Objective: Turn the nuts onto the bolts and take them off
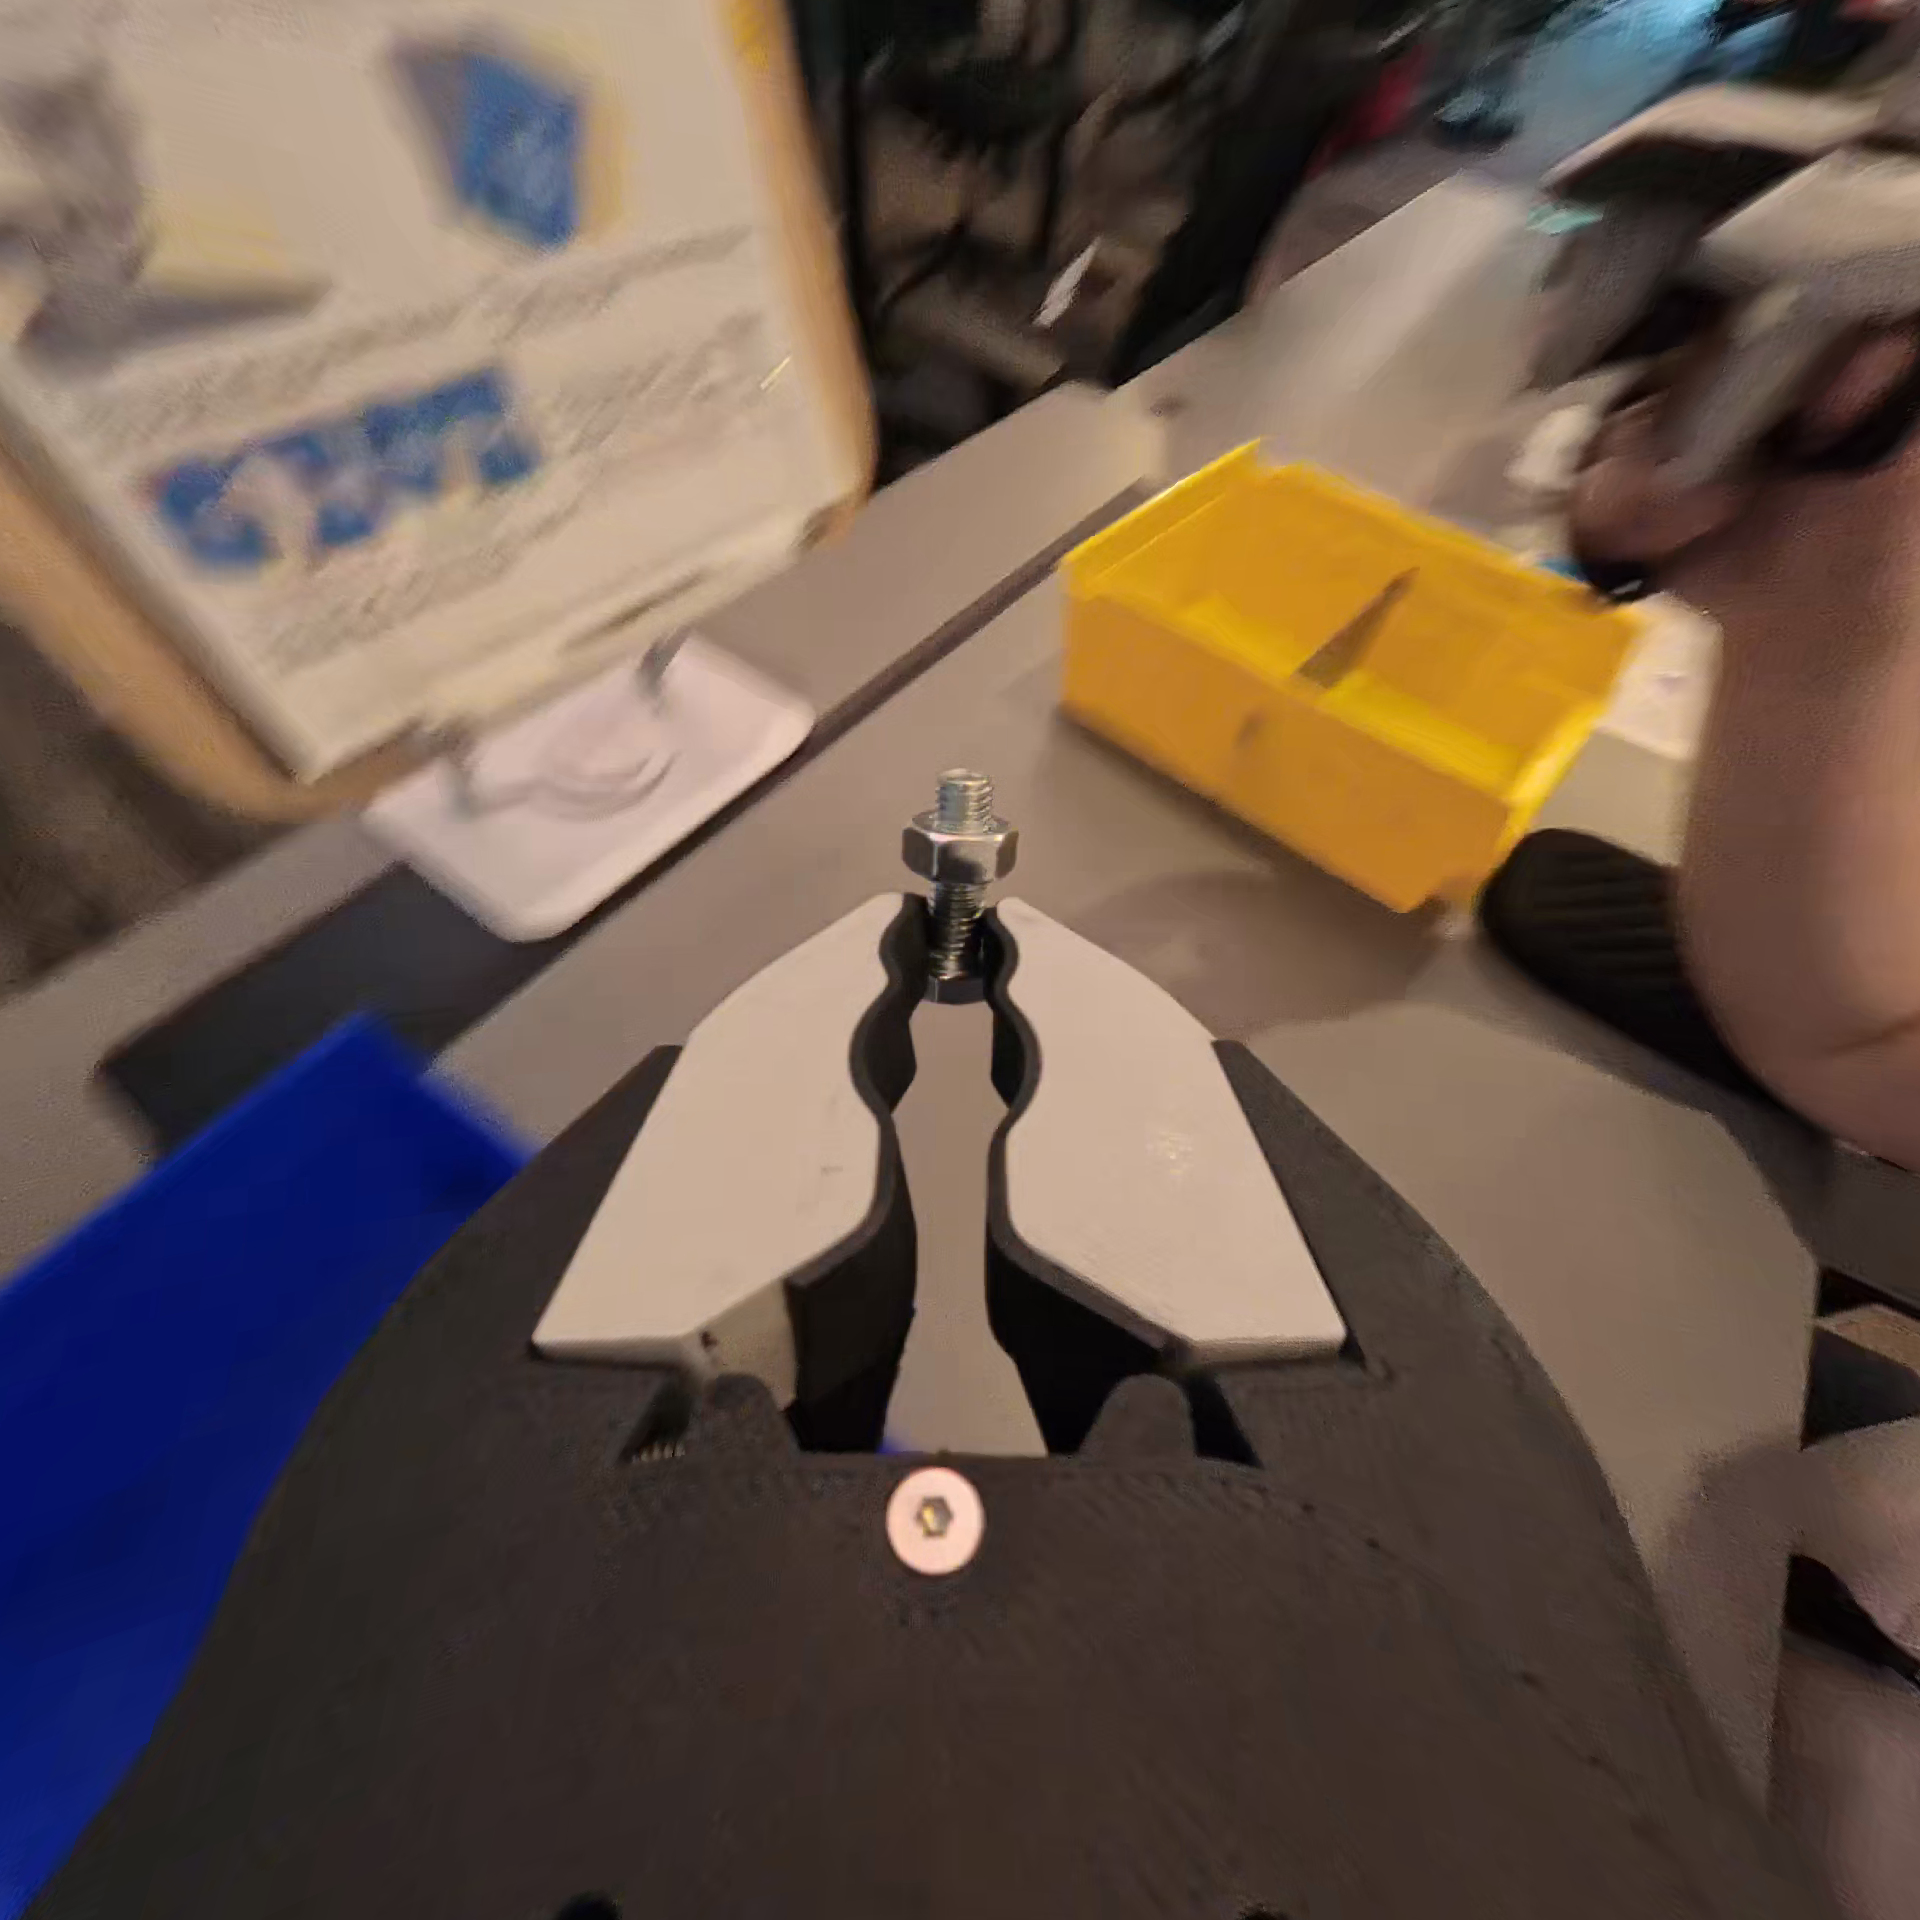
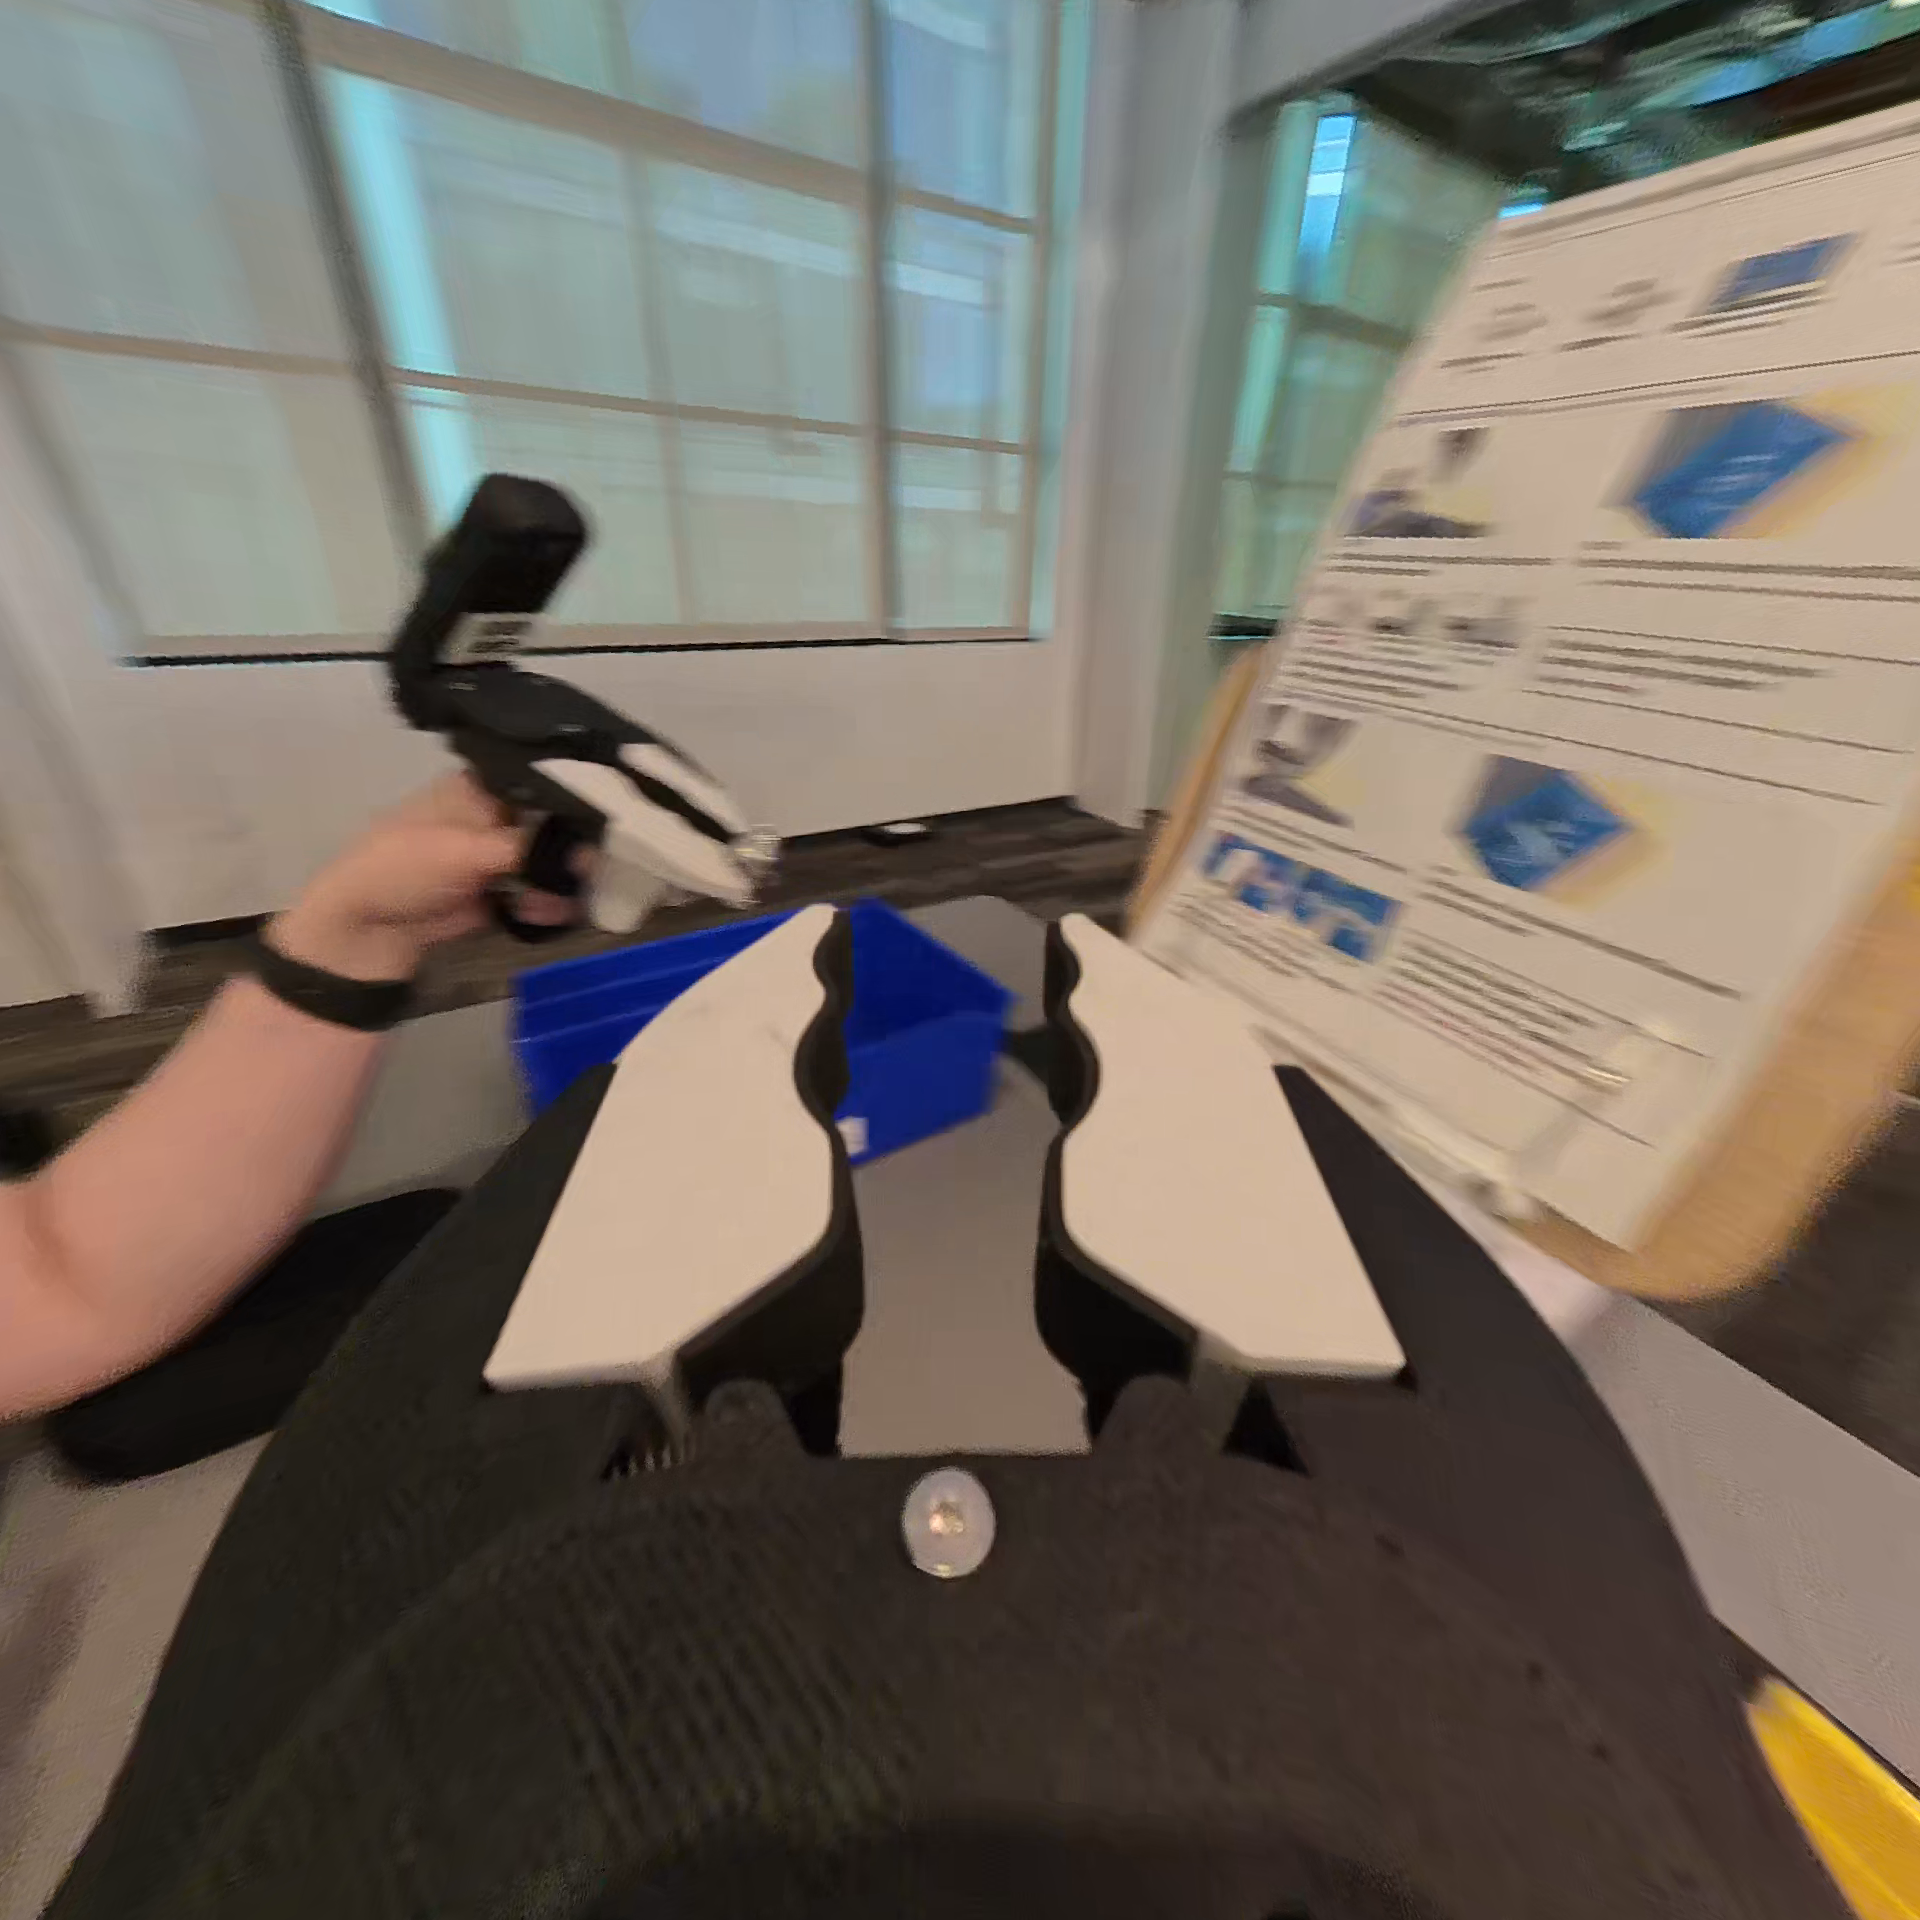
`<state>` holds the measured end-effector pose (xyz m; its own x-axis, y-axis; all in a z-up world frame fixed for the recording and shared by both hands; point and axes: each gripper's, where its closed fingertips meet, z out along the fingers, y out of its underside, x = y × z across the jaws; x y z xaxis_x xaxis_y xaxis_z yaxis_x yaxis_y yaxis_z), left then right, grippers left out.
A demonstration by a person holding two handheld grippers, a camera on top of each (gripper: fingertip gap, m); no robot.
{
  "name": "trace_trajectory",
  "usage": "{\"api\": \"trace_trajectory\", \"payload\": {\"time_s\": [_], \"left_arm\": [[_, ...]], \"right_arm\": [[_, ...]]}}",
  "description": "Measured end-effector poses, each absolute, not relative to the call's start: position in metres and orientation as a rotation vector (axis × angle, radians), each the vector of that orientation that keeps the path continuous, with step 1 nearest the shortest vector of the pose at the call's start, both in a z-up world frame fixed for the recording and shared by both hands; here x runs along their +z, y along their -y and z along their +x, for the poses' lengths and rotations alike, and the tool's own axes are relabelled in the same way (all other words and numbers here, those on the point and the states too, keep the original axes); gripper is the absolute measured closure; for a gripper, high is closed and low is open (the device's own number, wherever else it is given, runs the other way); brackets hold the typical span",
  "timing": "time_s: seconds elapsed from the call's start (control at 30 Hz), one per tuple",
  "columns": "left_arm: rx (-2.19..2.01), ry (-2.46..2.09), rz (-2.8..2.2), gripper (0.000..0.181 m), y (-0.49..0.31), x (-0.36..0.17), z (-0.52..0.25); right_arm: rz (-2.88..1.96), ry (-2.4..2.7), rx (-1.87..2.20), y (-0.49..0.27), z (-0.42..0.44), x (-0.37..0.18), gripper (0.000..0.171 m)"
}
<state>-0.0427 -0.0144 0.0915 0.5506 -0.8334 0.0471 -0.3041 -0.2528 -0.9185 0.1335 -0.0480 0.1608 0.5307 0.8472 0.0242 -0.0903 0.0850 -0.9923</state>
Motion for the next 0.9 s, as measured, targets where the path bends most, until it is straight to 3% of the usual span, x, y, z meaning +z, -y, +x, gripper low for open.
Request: {"api": "trace_trajectory", "payload": {"time_s": [0.1,0.23,0.43,0.53,0.57,0.7,0.8,0.9], "left_arm": [[-0.727,-1.126,-1.632,0.172,0.046,0.096,0.018],[-0.729,-1.126,-1.594,0.172,0.055,0.086,0.056],[-0.852,-1.099,-1.579,0.172,0.06,0.079,0.076],[-0.838,-1.086,-1.564,0.172,0.061,0.084,0.073],[-0.834,-1.09,-1.566,0.172,0.061,0.084,0.073],[-0.892,-1.125,-1.544,0.171,0.068,0.085,0.075],[-0.944,-1.133,-1.537,0.148,0.07,0.085,0.075],[-0.955,-1.171,-1.558,0.141,0.071,0.079,0.075]], "right_arm": [[-1.244,0.873,1.048,0.072,0.092,0.154,0.137],[-1.248,0.9,1.068,0.07,0.072,0.14,0.137],[-1.341,0.934,1.07,0.054,0.064,0.113,0.138],[-1.345,0.937,1.125,0.053,0.063,0.11,0.145],[-1.331,0.941,1.159,0.055,0.063,0.111,0.157],[-1.325,0.954,1.169,0.057,0.063,0.111,0.159],[-1.324,0.937,1.145,0.056,0.064,0.114,0.161],[-1.308,0.95,1.136,0.059,0.065,0.116,0.161]]}}
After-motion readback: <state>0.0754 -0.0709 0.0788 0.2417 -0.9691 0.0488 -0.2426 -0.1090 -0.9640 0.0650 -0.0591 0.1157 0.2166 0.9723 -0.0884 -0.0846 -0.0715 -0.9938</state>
